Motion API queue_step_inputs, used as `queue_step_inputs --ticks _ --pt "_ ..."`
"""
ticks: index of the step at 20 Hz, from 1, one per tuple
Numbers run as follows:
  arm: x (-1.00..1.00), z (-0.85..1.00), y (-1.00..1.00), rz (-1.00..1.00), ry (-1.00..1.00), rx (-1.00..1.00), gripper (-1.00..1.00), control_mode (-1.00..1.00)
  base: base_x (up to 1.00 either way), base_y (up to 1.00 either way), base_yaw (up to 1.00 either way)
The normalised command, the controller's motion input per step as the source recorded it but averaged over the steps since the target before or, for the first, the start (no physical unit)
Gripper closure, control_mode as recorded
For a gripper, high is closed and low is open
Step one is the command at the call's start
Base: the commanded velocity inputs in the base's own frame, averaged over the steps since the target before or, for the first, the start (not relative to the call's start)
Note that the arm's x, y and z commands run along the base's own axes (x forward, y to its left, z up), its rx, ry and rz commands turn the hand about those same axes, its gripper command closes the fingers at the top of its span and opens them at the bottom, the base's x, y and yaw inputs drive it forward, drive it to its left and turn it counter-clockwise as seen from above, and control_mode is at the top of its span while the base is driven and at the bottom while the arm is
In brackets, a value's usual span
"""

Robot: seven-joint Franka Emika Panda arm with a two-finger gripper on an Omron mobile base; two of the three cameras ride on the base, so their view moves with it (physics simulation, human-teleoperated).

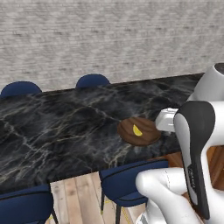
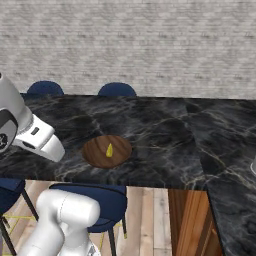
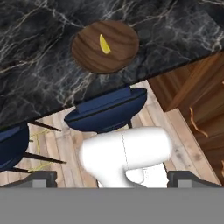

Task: There is a bowl on the dining counter. Grab a lemon wedge from the fridge and place it in the bowl. Then get the liquor bottle and glass cup from the cabinet and place them next to the bowl.

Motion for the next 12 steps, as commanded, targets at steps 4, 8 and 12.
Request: queue_step_inputs --ticks 4,8,12 --pt "0.0 0.0 0.0 0.0 0.0 0.0 -1.0 1.0 -0.71 0.08 0.03" --pt "0.0 0.0 0.0 0.0 0.0 0.0 -1.0 1.0 -1.0 0.06 0.01" --pt "0.0 0.0 0.0 0.0 0.0 0.0 -1.0 1.0 -1.0 0.51 0.08"
